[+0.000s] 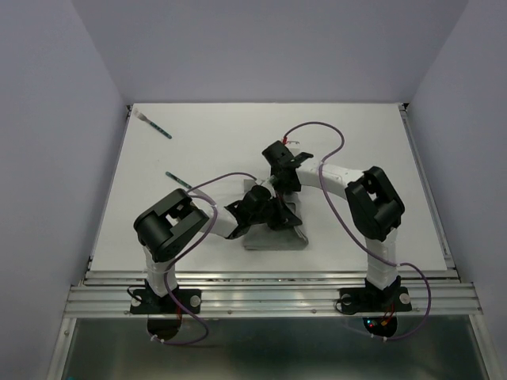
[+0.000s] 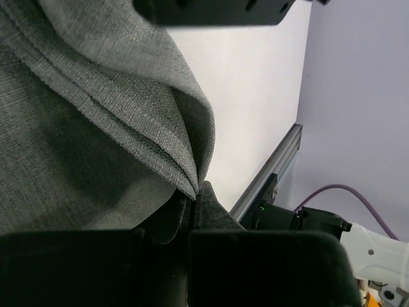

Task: Fold the napkin into a case and place the utensils inside
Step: Fold the lower triangle-folded napkin at the center of the board.

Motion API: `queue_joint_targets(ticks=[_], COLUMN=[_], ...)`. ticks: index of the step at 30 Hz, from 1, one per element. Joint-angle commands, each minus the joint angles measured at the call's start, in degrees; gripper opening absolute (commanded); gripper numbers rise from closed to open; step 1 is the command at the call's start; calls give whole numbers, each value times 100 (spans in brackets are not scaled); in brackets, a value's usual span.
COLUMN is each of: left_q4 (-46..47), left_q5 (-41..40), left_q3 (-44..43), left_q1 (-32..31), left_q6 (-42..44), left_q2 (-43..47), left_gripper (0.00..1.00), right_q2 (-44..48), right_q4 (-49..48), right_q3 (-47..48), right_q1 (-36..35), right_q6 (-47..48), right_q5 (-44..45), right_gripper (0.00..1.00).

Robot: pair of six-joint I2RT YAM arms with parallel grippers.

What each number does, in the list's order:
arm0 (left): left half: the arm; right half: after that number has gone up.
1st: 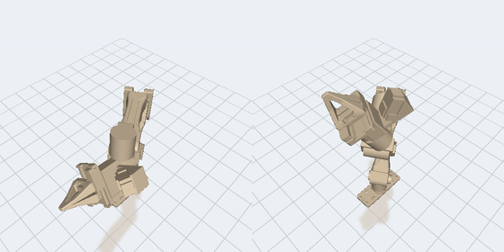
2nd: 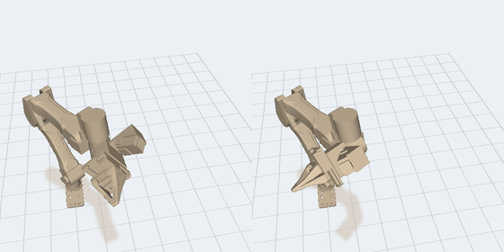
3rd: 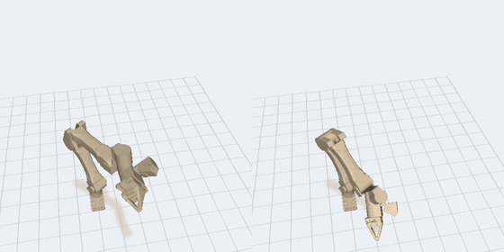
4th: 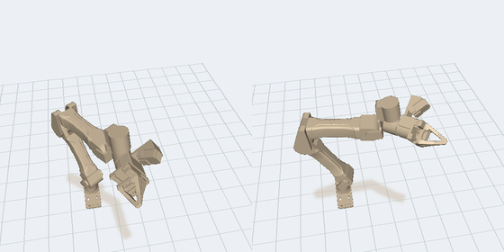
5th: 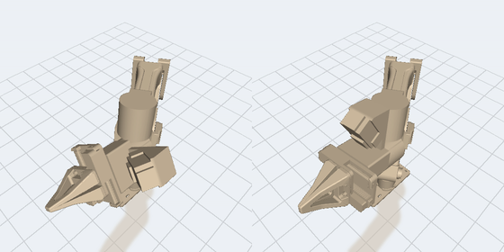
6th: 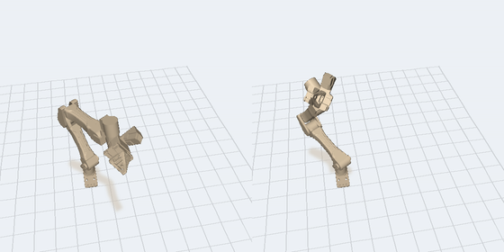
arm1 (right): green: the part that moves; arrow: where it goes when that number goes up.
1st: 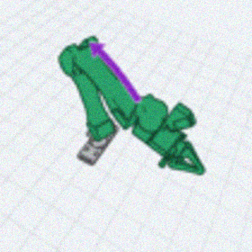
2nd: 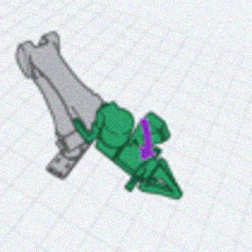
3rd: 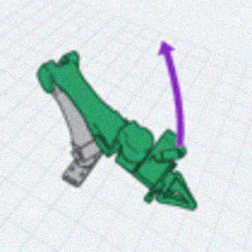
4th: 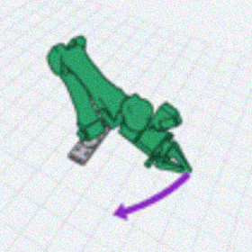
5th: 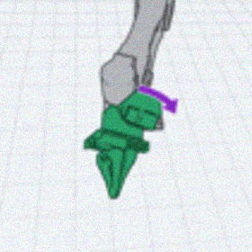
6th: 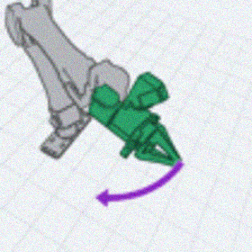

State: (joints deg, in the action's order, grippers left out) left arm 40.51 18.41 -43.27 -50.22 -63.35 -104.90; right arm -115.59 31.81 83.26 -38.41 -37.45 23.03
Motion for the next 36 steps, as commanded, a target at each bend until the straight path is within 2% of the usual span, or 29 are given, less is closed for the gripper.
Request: queue_joint_targets(ticks=[1, 9, 16, 20, 30, 33, 36], left_q4=[694, 1213, 1495, 1574, 1741, 1750, 1750], left_q5=[285, 566, 655, 690, 901, 988, 1094], left_q3=[160, 380, 652, 758, 872, 908, 916], left_q1=[3, 29, 29, 47, 73, 91, 109], left_q6=[183, 78, 16, 42, 148, 218, 279], left_q2=[277, 286, 286, 286, 295, 286, 295], left_gripper=[0, 0, 0, 0, 0, 0, 0], right_q2=[511, 801, 986, 1135, 1671, 1908, 2197], right_q4=[36, 27, 0, -26, -114, -131, -228], right_q3=[-117, -284, -494, -732, -1084, -1242, -1461], right_q1=[44, 229, 335, 387, 493, 598, 668], right_q6=[133, 194, 379, 414, 581, 564, 511], right_q5=[-474, -746, -1212, -1309, -1933, -1934, -1837], right_gripper=[59, 61, 68, 68, 81, 85, 86])
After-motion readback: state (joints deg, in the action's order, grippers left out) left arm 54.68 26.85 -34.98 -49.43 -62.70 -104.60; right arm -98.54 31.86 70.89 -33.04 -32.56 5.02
